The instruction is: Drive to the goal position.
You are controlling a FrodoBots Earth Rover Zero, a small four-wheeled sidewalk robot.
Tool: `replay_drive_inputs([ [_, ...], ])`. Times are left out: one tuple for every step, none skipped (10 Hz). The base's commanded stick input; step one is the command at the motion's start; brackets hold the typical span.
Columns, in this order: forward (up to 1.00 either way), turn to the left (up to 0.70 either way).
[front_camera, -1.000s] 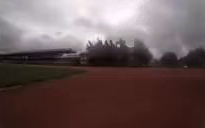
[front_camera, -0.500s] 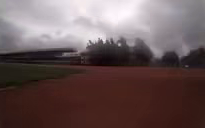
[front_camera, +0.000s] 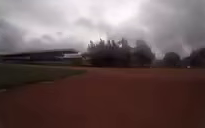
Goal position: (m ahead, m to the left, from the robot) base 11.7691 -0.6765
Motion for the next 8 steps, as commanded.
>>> replay_drive_inputs([
  [0.7,0.0],
  [0.7,0.0],
  [0.7,0.0],
  [0.7,0.0],
  [0.7,0.0],
  [0.7,0.0],
  [0.7,0.0],
  [0.7,0.0],
])
